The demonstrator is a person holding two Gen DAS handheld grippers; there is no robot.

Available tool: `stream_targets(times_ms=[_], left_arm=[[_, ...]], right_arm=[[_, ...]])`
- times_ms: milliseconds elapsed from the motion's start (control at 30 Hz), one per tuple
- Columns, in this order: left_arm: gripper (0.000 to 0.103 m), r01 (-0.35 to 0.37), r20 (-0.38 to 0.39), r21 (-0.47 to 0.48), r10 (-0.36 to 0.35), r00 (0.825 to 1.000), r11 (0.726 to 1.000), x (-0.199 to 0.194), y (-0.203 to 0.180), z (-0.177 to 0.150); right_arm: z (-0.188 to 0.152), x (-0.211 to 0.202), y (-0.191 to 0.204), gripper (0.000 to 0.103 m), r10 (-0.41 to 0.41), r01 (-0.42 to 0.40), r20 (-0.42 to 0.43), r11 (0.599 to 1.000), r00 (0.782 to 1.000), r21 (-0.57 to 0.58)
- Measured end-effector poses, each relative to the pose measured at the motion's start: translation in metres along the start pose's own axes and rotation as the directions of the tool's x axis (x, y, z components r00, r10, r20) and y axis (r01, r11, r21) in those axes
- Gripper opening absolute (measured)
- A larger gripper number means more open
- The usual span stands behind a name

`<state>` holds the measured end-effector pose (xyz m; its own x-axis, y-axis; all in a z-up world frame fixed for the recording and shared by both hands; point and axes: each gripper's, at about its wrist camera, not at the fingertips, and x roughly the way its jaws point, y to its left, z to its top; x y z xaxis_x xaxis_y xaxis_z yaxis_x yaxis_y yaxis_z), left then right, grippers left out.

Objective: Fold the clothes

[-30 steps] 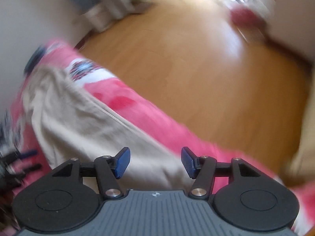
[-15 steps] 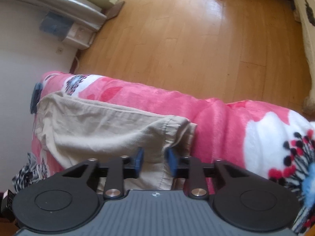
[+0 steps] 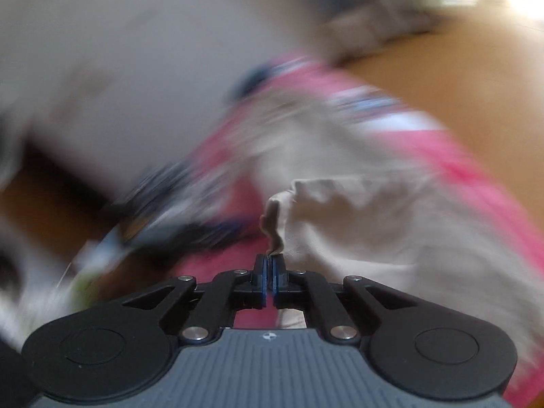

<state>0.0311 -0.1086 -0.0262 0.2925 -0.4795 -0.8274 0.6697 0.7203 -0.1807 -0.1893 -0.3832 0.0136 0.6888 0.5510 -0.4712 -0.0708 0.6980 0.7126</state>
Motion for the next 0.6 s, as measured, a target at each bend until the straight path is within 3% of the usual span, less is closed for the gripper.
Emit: stream_targets(times_ms=[67, 133, 200, 267, 367, 433, 467, 500, 533, 600], left_arm=[[0.051, -0.046, -0.015, -0.137, 0.044, 0.999, 0.990, -0.003, 0.031, 0.003], [0.051, -0.052, -0.024, -0.216, 0.048, 0.999, 0.975, -0.005, 0.049, 0.001], [0.051, -0.047, -0.030, -0.265, 0.040, 0.999, 0.963, -0.008, 0.061, -0.003], [0.051, -0.035, -0.041, -0.259, 0.025, 0.999, 0.965, -0.005, 0.059, -0.007], [0.051, -0.014, -0.059, -0.222, 0.001, 0.998, 0.975, 0.003, 0.051, -0.008], [0.051, 0.004, -0.064, -0.196, -0.017, 0.998, 0.981, 0.007, 0.044, -0.006], [0.051, 0.015, -0.064, -0.181, -0.027, 0.998, 0.983, 0.009, 0.041, -0.005], [0.051, 0.026, -0.063, -0.164, -0.037, 0.997, 0.986, 0.010, 0.036, -0.004], [0.051, 0.035, -0.060, -0.148, -0.045, 0.997, 0.988, 0.010, 0.032, -0.004], [0.051, 0.052, -0.058, -0.120, -0.059, 0.997, 0.991, 0.011, 0.025, -0.005]], right_arm=[[-0.003, 0.036, 0.025, 0.003, 0.108, -0.125, -0.154, 0.986, 0.982, -0.110], [-0.006, 0.072, 0.050, 0.006, 0.184, -0.253, -0.312, 0.947, 0.932, -0.198], [-0.013, 0.088, 0.057, 0.028, 0.142, -0.250, -0.390, 0.937, 0.910, -0.242], [-0.016, 0.094, 0.057, 0.040, 0.106, -0.232, -0.424, 0.938, 0.900, -0.258], [-0.008, 0.069, 0.031, 0.041, 0.048, -0.111, -0.313, 0.976, 0.948, -0.186], [-0.002, 0.038, 0.002, 0.044, -0.056, 0.043, -0.198, 0.997, 0.979, -0.069], [0.000, 0.022, -0.012, 0.046, -0.118, 0.120, -0.144, 0.993, 0.983, 0.000], [-0.003, 0.002, -0.030, 0.046, -0.207, 0.216, -0.092, 0.972, 0.974, 0.095], [-0.011, -0.020, -0.047, 0.046, -0.301, 0.307, -0.058, 0.932, 0.952, 0.193], [-0.033, -0.067, -0.077, 0.046, -0.477, 0.448, -0.028, 0.802, 0.878, 0.396]])
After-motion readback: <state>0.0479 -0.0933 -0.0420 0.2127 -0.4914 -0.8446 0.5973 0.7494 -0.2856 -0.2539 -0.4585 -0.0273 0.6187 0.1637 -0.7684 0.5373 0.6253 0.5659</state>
